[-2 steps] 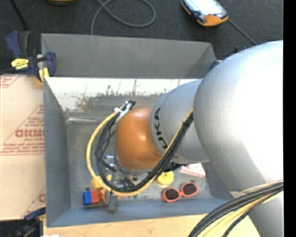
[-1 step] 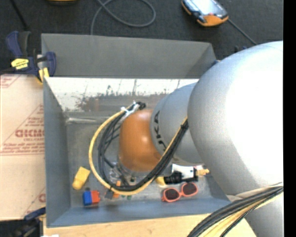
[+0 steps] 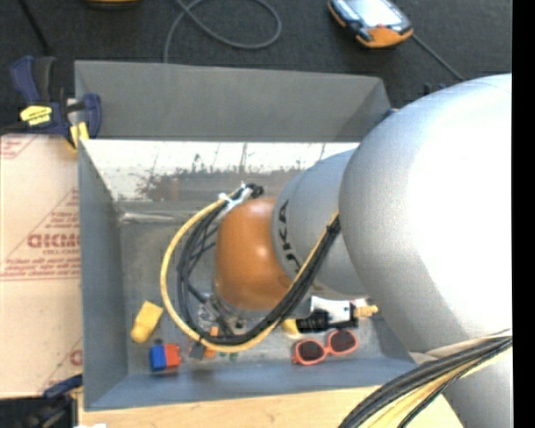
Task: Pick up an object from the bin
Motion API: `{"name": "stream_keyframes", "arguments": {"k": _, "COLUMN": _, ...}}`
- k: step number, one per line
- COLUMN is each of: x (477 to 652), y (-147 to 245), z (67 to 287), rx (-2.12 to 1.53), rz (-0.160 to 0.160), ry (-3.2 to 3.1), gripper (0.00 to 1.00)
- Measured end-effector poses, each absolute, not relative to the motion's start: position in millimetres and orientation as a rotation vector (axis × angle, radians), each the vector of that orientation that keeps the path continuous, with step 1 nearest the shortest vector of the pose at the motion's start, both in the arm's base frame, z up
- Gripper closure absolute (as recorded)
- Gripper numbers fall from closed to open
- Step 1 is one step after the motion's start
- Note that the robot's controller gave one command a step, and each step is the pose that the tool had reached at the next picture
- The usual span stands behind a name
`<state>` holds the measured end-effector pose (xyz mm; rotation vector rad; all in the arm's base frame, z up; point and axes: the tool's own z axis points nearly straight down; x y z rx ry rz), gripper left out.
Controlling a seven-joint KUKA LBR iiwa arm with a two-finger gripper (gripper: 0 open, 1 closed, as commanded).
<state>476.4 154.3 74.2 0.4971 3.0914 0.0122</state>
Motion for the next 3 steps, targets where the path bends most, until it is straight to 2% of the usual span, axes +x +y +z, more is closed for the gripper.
{"name": "stream_keyframes", "arguments": {"k": 1, "x": 475.5, "y": 154, "z": 76, "rx": 0.498, "rz": 0.009, "ry": 3.094, "gripper": 1.0}}
{"name": "stream_keyframes", "arguments": {"k": 3, "x": 474.9, "y": 153, "z": 98, "rx": 0.499, "rz": 0.002, "ry": 3.101, "gripper": 1.0}}
